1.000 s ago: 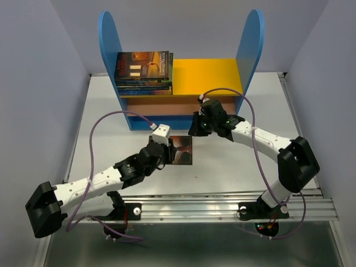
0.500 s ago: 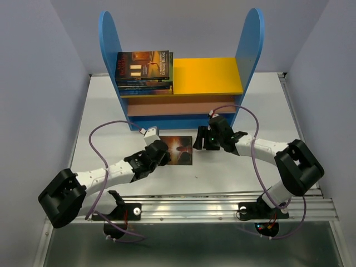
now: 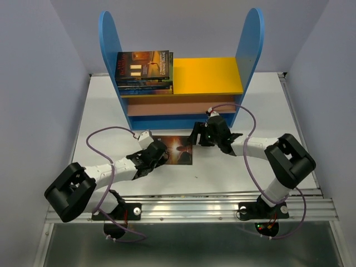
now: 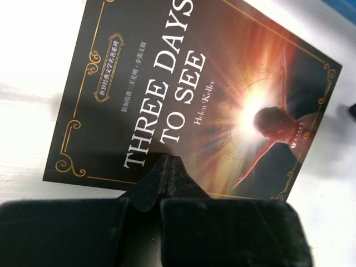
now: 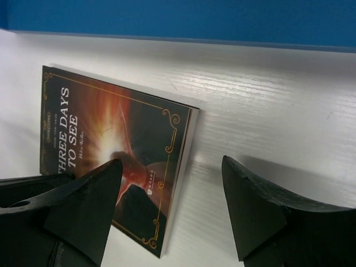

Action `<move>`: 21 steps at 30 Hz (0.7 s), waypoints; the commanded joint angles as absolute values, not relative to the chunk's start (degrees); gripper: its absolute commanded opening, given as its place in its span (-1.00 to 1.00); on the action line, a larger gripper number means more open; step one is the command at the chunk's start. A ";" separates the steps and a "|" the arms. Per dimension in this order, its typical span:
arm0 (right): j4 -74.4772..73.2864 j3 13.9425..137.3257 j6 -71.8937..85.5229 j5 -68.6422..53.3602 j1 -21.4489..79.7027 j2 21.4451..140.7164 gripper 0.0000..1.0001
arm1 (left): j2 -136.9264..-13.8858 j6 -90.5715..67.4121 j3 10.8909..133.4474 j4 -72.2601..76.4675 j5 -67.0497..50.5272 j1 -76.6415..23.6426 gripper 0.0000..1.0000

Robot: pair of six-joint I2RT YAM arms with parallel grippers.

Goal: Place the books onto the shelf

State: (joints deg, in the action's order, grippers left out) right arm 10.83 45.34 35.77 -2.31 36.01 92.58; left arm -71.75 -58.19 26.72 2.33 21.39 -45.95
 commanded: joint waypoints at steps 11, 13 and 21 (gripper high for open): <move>26.36 45.97 38.23 -9.13 37.08 101.07 0.57 | -79.19 -58.80 26.19 5.45 18.02 -42.98 -1.00; 29.86 45.62 39.54 -12.55 37.09 102.04 0.57 | -80.06 -58.62 26.63 5.19 17.58 -42.98 -1.00; 36.82 44.56 41.92 -19.59 38.85 96.34 0.32 | -79.98 -58.27 26.89 4.39 16.70 -42.98 -1.00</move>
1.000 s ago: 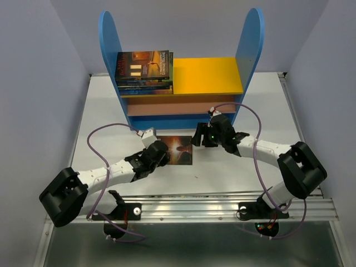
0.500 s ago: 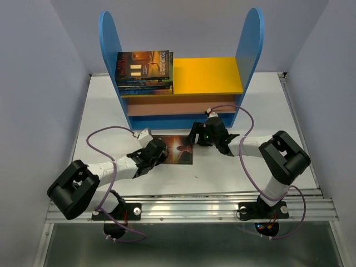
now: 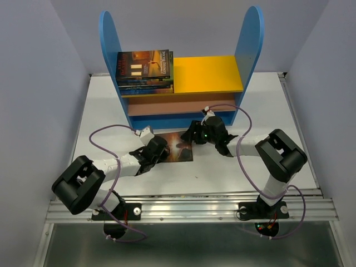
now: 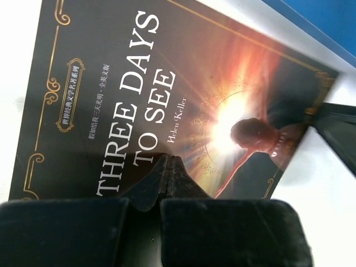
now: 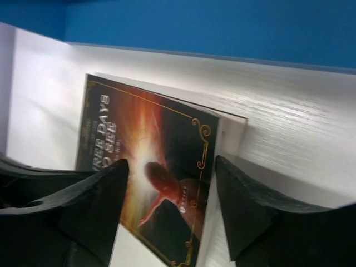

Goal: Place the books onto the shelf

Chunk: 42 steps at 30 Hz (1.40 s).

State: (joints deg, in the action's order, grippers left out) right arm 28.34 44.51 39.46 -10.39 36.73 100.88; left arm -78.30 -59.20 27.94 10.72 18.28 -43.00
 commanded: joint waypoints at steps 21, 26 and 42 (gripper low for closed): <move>25.33 50.27 31.38 -19.87 40.61 103.36 -0.56 | -78.31 -57.40 26.19 5.10 16.44 -42.98 -1.00; 20.75 51.24 28.05 -12.05 40.61 100.99 -0.63 | -74.71 -55.99 25.66 5.36 16.52 -42.98 -1.00; -20.29 69.69 34.18 -6.06 41.13 89.12 -0.99 | -59.76 -14.60 33.39 17.05 11.96 -60.55 0.98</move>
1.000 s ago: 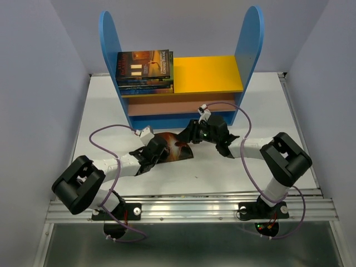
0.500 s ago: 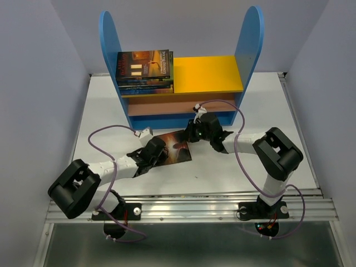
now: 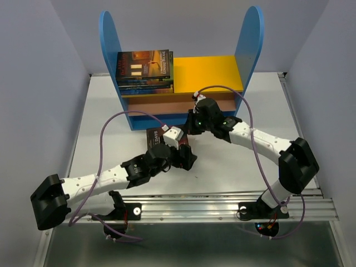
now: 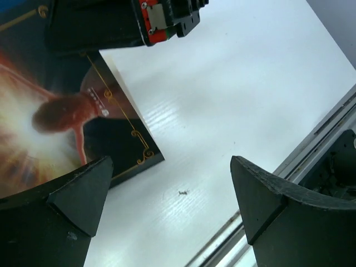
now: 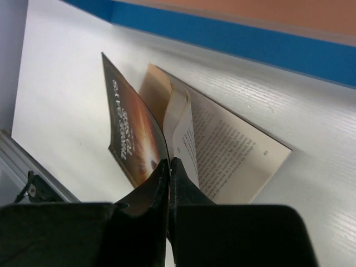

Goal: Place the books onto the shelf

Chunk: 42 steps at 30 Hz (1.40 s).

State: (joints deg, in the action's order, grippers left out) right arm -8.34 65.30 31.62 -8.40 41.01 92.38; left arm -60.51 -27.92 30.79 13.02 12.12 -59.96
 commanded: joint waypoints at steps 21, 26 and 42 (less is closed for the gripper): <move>-48.25 87.18 37.26 -16.52 33.57 92.81 -0.99 | -64.15 3.95 33.39 19.60 14.86 -68.82 0.98; -51.50 89.91 40.08 -20.65 31.64 93.51 -0.99 | -71.96 5.80 36.12 19.08 14.67 -69.26 0.97; -52.47 84.82 49.65 -27.68 28.57 93.69 -0.99 | -79.27 2.72 40.25 24.17 47.18 -78.65 0.57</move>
